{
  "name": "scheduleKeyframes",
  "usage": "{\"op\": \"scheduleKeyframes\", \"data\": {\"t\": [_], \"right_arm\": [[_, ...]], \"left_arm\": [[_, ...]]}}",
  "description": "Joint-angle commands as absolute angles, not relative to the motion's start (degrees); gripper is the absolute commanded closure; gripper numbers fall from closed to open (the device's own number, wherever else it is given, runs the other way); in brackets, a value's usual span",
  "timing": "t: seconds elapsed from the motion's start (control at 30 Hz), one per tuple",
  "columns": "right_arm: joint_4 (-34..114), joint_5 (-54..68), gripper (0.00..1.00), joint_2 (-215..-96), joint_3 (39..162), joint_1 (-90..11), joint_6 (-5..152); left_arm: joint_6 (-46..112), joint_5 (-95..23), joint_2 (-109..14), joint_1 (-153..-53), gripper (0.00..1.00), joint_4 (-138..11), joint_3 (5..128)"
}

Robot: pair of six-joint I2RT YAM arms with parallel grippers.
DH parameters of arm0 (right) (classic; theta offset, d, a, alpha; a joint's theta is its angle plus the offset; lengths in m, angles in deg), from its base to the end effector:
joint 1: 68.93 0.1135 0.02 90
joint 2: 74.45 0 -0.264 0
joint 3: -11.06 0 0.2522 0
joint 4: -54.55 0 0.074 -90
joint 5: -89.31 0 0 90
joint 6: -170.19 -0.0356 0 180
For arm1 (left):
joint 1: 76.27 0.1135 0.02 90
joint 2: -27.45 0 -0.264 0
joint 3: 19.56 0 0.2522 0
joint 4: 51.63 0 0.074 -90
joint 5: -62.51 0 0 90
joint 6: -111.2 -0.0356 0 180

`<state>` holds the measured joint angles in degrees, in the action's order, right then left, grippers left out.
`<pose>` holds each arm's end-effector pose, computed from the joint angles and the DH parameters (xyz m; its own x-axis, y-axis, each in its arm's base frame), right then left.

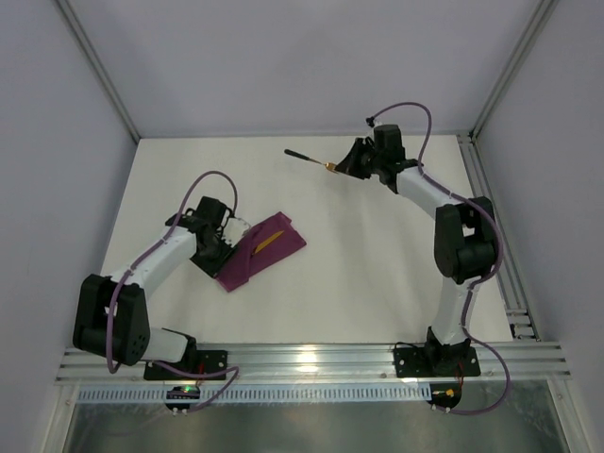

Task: Fold the napkin into a case and place the utensils inside
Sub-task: Pick up the knife from the corner of the board, then insert the fork into the folded napkin.

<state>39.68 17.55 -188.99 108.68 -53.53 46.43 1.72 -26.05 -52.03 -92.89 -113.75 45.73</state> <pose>0.4430 0.1336 0.2235 -0.7049 0.3533 -0.6150 -0.1407 0.7803 0.6094 0.2324 -0.0684 0.2048 -0.7843 0.5820 -0.2150 0.5747 0.8120 0.1019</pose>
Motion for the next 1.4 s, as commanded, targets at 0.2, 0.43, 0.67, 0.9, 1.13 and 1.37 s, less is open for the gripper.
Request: {"op": "scheduleKeyframes", "data": {"t": [0.2, 0.43, 0.67, 0.9, 1.13, 1.37], "right_arm": [[10.65, 32.26, 0.96, -180.01, 114.56, -50.92, 74.99], [-1.47, 34.81, 0.96, -178.69, 113.16, -45.04, 84.05], [-1.4, 36.57, 0.96, -181.41, 111.74, -40.28, 83.09], [-2.37, 37.46, 0.96, -185.89, 114.55, -38.96, 83.0], [-1.84, 37.89, 0.96, -190.11, 118.6, -38.26, 81.24], [-1.75, 38.69, 0.96, -191.7, 120.88, -37.64, 80.72]], "left_arm": [[1.34, -26.25, -51.3, -92.35, 0.6, -112.86, 43.24], [0.99, -27.31, -52.35, -92.44, 0.6, -112.94, 43.15], [1.07, -27.31, -53.06, -92.44, 0.61, -112.94, 43.15], [0.9, -27.31, -53.14, -92.44, 0.62, -112.85, 42.98], [0.99, -27.31, -53.58, -92.35, 0.62, -112.59, 42.98], [0.99, -27.31, -53.41, -92.44, 0.62, -112.5, 42.89]]}}
